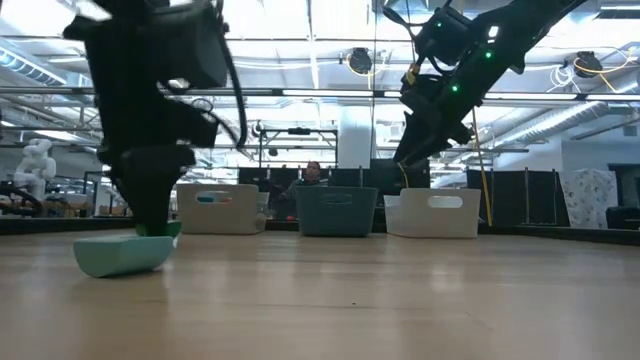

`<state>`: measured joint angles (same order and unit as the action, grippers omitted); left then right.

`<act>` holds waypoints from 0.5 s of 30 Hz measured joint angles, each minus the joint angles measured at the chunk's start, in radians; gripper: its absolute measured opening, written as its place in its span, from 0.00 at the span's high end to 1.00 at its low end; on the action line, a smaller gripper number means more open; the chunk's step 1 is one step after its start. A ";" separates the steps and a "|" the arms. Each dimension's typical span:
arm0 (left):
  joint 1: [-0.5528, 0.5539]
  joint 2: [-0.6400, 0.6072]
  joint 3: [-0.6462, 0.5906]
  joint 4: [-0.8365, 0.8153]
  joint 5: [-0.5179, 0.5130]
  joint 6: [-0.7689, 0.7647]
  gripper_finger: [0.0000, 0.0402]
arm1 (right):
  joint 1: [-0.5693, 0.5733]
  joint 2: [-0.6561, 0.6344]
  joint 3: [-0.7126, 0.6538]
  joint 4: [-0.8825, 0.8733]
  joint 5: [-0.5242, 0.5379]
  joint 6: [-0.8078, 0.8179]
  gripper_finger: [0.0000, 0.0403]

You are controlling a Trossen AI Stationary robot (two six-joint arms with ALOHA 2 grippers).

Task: Sort blocks by size
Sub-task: Put the top green half-circle block into the white bin

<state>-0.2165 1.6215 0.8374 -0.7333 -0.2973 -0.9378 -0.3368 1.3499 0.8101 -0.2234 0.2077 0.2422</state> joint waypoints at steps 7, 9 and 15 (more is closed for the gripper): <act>0.008 -0.005 -0.051 0.088 0.005 0.028 0.43 | 0.022 0.000 0.000 0.015 -0.001 -0.034 0.51; 0.008 -0.005 -0.051 0.101 0.003 0.053 0.46 | 0.028 0.000 0.000 0.018 -0.001 -0.059 0.51; 0.010 -0.002 -0.052 0.182 -0.010 0.126 0.63 | 0.053 0.000 0.000 0.020 -0.005 -0.089 0.51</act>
<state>-0.2066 1.6199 0.7849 -0.5513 -0.3072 -0.8116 -0.2840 1.3499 0.8101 -0.2038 0.2030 0.1529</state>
